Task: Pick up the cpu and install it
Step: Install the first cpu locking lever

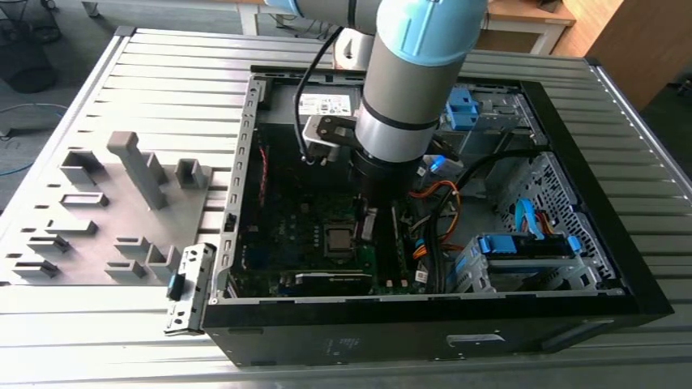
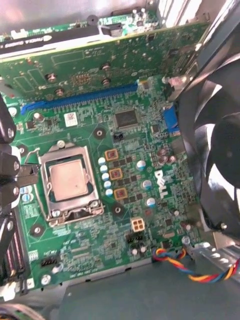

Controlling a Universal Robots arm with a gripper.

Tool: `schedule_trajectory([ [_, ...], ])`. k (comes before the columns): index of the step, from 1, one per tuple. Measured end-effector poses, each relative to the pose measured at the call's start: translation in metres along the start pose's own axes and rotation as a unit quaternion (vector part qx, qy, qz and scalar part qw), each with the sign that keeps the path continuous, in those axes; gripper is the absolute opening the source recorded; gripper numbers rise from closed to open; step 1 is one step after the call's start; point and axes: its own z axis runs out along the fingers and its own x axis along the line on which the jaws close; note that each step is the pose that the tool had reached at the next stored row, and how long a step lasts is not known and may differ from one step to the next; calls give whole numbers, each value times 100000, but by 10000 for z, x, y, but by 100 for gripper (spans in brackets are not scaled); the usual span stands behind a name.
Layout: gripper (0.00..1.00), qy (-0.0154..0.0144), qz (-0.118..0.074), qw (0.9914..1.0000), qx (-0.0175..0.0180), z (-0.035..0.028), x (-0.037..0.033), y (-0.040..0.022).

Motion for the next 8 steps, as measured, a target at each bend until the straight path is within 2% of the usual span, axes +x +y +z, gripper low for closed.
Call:
schedule_trajectory([
  [2, 11, 540, 47, 99998, 202, 4, 2, 22],
  [4, 11, 843, 75, 99996, 345, 6, -1, 43],
  [8, 11, 933, 89, 99995, 414, 6, -31, 56],
])
